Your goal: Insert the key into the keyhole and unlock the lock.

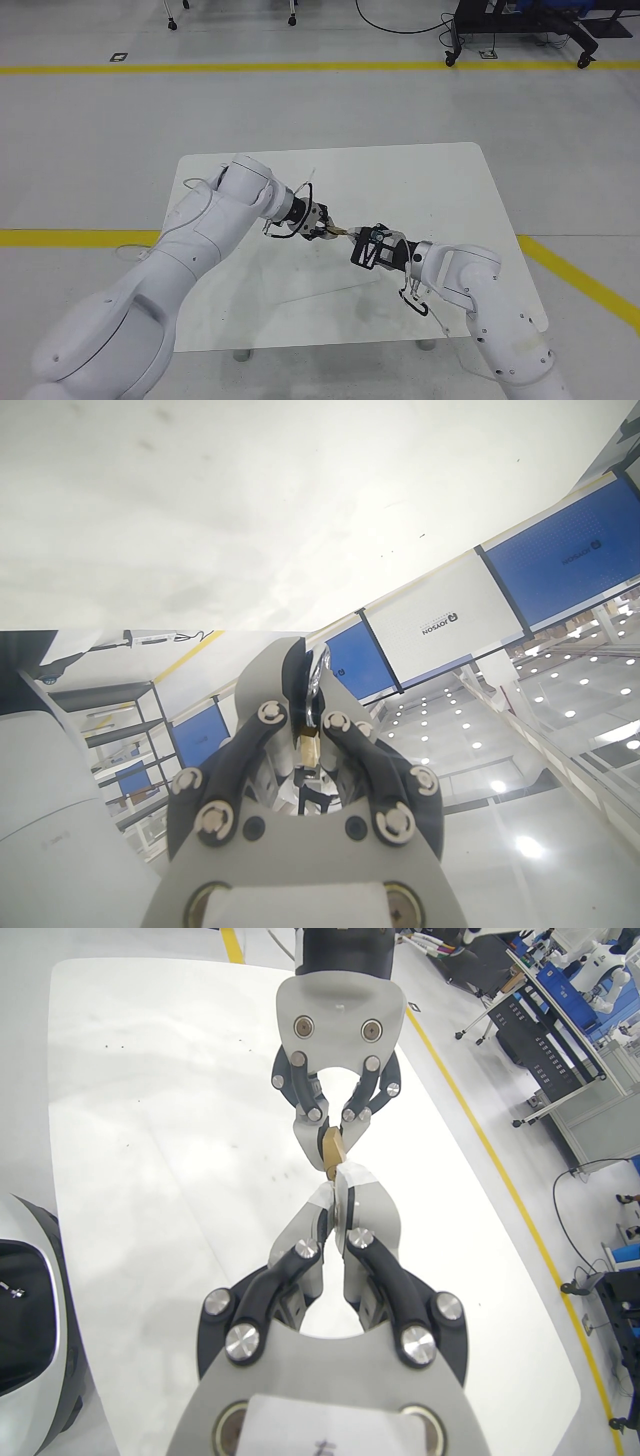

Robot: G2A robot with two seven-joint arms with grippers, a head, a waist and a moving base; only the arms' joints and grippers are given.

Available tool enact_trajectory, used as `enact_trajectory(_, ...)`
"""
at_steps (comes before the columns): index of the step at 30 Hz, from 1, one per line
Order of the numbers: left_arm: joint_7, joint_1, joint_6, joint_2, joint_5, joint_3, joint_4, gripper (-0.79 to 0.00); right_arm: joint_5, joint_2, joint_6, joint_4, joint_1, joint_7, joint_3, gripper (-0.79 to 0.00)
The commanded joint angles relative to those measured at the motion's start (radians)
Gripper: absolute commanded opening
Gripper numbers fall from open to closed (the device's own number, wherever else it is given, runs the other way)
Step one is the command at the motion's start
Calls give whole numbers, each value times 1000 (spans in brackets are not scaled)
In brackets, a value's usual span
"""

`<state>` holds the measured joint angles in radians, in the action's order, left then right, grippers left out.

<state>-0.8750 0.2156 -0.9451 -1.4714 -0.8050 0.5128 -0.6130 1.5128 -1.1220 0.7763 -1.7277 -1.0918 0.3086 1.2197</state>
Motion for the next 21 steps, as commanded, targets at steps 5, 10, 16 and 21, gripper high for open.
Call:
enact_trajectory(5, 8, -4, -8, -2, -8, -17, 1, -785, 41, 3, -18, -17, -6, 4, -11, -785)
enact_trajectory(10, 12, -6, -12, -5, -17, -32, 0, -785, 72, 6, -16, -28, -13, -7, -17, -785)
enact_trajectory(16, 15, -13, -15, -6, -30, -50, 6, -785, 119, 11, -4, -36, -17, -19, -24, -785)
enact_trajectory(21, 18, -19, -18, -7, -40, -65, 9, -785, 148, 14, -7, -44, -24, -33, -27, -785)
